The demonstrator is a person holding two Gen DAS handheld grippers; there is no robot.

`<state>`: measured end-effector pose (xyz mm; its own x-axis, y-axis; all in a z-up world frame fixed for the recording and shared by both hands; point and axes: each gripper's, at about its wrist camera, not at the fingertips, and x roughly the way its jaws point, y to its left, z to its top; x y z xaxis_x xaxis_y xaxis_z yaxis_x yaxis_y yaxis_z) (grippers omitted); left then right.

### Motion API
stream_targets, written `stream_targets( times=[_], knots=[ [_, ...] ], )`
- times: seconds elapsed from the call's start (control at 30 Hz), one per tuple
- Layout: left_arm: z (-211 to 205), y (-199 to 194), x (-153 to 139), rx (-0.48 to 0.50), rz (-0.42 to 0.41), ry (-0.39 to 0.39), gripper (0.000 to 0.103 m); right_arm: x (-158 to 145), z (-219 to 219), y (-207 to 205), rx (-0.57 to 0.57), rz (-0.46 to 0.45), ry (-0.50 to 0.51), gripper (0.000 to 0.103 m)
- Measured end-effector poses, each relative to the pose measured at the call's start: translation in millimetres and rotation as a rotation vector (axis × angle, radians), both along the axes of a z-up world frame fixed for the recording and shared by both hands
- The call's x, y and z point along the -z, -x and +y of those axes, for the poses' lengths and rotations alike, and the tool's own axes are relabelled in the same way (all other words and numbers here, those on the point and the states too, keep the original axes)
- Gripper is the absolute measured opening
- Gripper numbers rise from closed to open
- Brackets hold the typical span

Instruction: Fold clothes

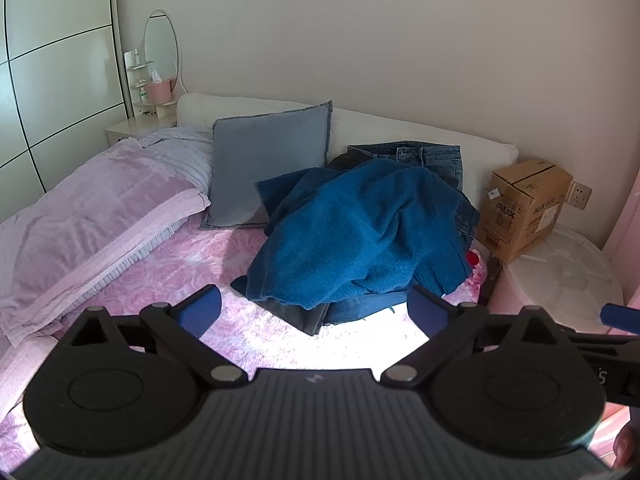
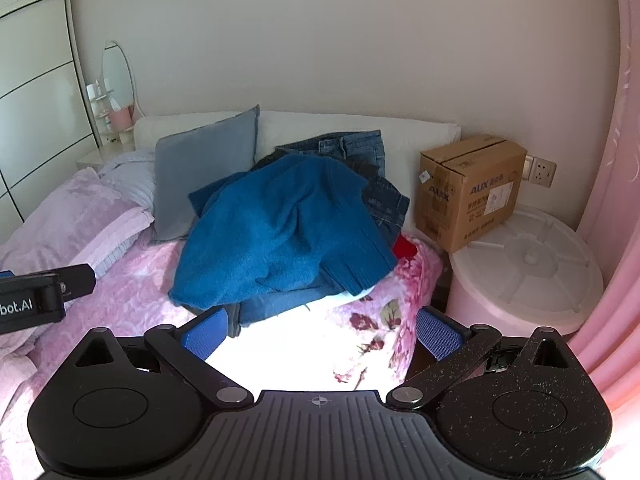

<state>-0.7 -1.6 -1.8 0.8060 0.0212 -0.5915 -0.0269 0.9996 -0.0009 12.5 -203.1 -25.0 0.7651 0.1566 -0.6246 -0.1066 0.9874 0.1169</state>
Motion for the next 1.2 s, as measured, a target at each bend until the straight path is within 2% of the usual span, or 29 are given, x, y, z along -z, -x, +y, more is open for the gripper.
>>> stream_targets(
  times=[0.57,0.67,1.2],
  knots=[
    [-1.7,-11.3,-17.1,0.024,0.004,-0.011,0.098,-19.1,0.5,-15.5,0.016,0.004,0.006,0.103],
    [-2.7,-13.1,-18.8,-0.010,0.008,-0.022,0.098,-18.1,-1.2,-17.4,0.016,0.009,0.008,0.103],
    [-6.4,-12.8,-13.5,0.014,-0.005,-0.010,0.098,-9.8,-4.6,-17.0,0.035,0.011,0.016,0.103]
  ],
)
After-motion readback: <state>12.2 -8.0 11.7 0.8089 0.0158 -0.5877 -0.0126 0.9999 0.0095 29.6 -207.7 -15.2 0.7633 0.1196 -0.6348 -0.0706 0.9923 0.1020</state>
